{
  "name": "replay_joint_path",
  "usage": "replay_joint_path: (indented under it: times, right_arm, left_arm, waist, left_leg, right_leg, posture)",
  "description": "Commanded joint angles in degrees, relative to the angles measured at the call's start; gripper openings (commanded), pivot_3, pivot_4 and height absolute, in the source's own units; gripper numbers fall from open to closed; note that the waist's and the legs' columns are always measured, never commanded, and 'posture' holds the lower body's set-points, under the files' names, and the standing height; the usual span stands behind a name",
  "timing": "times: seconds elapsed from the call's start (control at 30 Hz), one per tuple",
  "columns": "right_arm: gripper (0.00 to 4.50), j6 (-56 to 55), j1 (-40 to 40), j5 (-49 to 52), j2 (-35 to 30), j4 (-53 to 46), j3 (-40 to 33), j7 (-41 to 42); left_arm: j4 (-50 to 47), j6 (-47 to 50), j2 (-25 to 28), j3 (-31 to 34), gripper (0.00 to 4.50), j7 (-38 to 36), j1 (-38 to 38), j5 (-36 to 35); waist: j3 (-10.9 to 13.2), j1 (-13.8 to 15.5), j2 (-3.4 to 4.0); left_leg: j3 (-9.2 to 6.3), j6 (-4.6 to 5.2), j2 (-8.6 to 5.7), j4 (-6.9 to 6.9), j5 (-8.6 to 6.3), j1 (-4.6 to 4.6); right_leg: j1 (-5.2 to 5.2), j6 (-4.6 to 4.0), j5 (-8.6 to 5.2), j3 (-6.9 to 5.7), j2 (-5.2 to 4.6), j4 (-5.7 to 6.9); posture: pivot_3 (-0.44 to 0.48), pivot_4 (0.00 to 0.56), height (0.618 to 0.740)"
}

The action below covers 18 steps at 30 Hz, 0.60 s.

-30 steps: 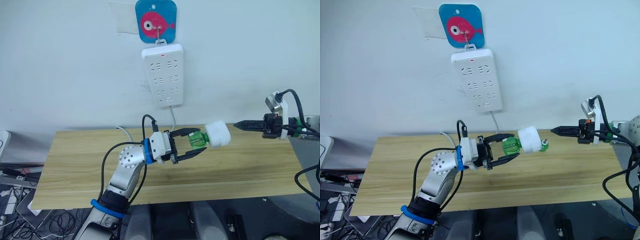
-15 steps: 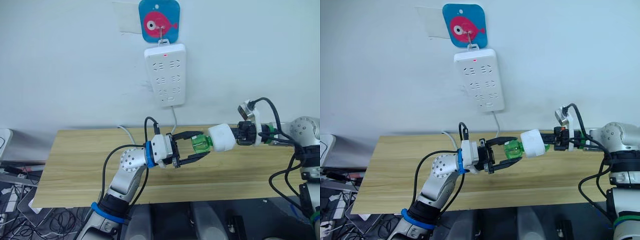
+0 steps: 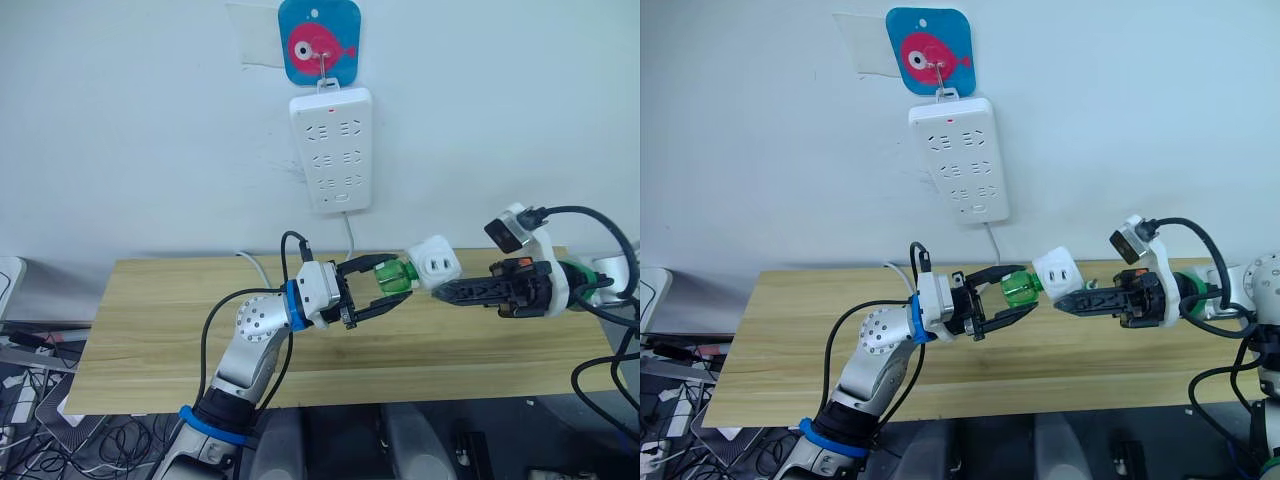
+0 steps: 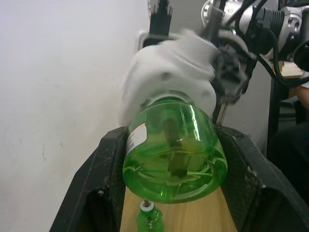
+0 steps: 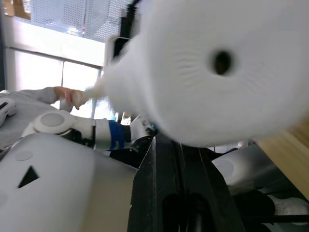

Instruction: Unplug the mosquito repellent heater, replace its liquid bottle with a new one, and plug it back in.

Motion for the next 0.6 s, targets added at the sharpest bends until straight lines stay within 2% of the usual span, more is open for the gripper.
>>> replay_joint_path:
  times: [0.03, 0.23, 0.4, 0.6]
  right_arm:
    - [0.03, 0.48, -4.16, 7.78, -1.60, -0.04, 0.28, -3.55]
    - [0.03, -0.43, -12.77, 9.06, 2.12, 3.42, 2.13, -10.13]
    - [0.03, -4.62, -17.70, -2.06, 7.44, 8.61, 2.93, -12.62]
    - [0.03, -10.70, -16.40, -16.83, 8.02, 17.85, 3.50, -9.01]
  left_arm:
    - [-0.35, -0.79, -0.17, -0.12, 2.25, -0.48, -0.36, -0.25]
    - [0.16, -0.93, -0.33, -0.58, 2.25, -1.09, -0.60, -0.14]
    - [-0.24, -0.66, -0.75, -1.03, 2.25, -1.32, -0.51, -0.27]
    - [-1.90, -0.07, -0.46, -1.01, 2.25, -1.04, 0.24, -0.60]
  waist:
    - [0.00, -0.16, 0.00]
    - [0.00, -0.93, 0.00]
    - [0.00, -1.16, 0.00]
    - [0.00, -0.83, 0.00]
  left_leg:
    - [0.01, 0.00, 0.00, 0.00, 0.00, 0.00]
    - [-0.01, 0.00, 0.01, 0.01, 0.00, 0.00]
    - [0.01, 0.01, 0.03, 0.01, 0.00, -0.07]
    - [-0.09, 0.01, 0.02, 0.01, 0.00, -0.19]
  right_leg:
    - [0.00, 0.00, 0.00, 0.01, 0.00, 0.00]
    - [0.01, 0.00, 0.00, -0.01, 0.03, -0.01]
    - [-0.05, 0.01, 0.00, 0.00, -0.02, -0.02]
    - [-0.09, 0.01, 0.01, -0.10, -0.05, -0.07]
  posture:
    - [-0.154, 0.242, 0.740]
    - [-0.167, 0.243, 0.740]
    - [-0.168, 0.245, 0.740]
    - [-0.140, 0.254, 0.740]
